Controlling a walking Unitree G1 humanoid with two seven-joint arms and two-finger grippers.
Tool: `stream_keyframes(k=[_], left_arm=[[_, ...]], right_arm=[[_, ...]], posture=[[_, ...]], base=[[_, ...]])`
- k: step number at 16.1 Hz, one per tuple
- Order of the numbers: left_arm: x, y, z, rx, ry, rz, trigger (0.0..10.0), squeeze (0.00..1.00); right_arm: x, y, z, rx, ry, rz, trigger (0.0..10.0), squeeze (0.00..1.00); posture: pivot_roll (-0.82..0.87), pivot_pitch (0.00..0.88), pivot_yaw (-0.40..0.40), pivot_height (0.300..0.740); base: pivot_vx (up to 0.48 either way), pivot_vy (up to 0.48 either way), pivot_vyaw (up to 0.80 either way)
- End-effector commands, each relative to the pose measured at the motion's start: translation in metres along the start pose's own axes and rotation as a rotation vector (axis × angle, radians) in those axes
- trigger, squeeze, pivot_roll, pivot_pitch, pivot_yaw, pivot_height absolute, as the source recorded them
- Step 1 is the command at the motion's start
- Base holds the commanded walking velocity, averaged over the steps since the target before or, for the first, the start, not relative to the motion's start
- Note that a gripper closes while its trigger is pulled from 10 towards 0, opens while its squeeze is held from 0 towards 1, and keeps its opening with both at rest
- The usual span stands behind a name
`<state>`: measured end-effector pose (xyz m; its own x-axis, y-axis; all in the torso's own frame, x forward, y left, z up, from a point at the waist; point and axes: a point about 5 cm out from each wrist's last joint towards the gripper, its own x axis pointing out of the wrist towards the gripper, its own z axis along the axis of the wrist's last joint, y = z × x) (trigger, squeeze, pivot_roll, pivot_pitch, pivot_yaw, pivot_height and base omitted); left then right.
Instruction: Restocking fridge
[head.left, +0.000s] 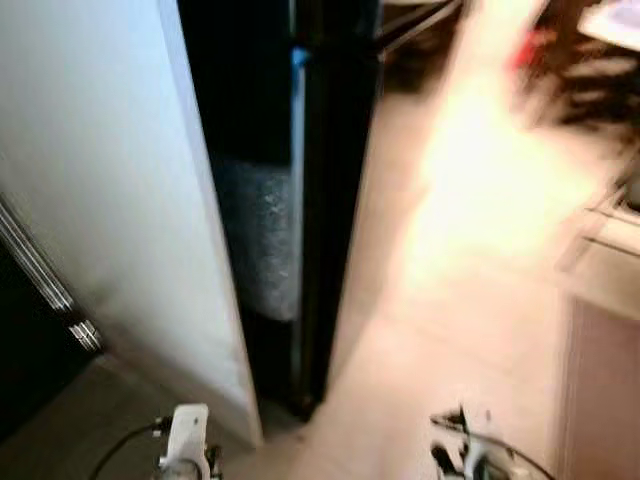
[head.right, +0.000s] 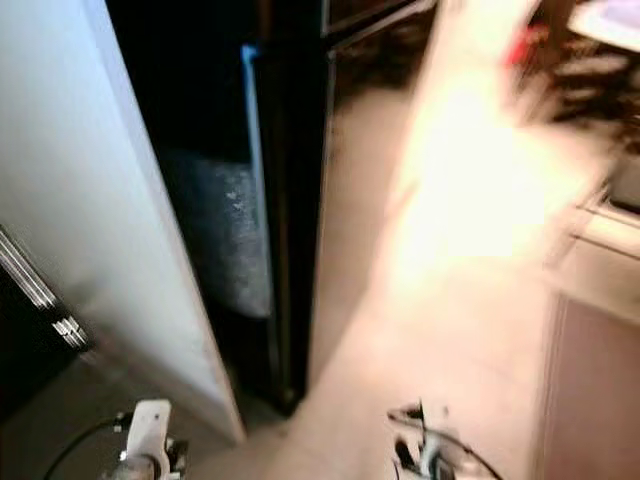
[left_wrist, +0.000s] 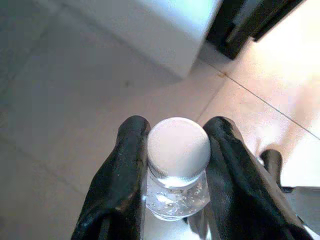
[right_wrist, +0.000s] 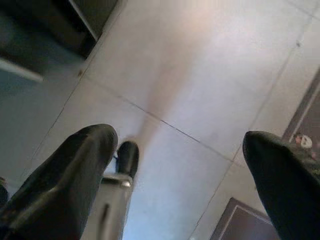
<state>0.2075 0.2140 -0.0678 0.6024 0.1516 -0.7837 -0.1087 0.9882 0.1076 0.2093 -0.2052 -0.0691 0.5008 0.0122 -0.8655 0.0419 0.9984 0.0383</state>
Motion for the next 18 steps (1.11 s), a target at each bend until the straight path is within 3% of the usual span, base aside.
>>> stream_keyframes(k=[1,12,18], left_arm=[[-0.0003,0.0024,-0.0025,0.015,0.011,0.009,10.0,0.0],[-0.0003,0.0031,-0.0026,-0.012,0.015,0.011,10.0,0.0],[-0.0003,0.0034,-0.0029,0.001,0.017,0.0,10.0,0.0]], right_arm=[[-0.0002,-0.0013,-0.0019,0.023,0.001,-0.008,10.0,0.0],[0.0001,-0.0001,-0.0006,0.036,-0.012,-0.018,10.0,0.0],[0.0004,0.0002,-0.0015,0.062,-0.02,-0.038,10.0,0.0]], posture=[[0.15,0.0,-0.034,0.74],[0.15,0.0,-0.034,0.74],[0.14,0.0,-0.028,0.74]], base=[[0.0,0.0,0.0],[0.0,0.0,0.0],[0.0,0.36,0.0]])
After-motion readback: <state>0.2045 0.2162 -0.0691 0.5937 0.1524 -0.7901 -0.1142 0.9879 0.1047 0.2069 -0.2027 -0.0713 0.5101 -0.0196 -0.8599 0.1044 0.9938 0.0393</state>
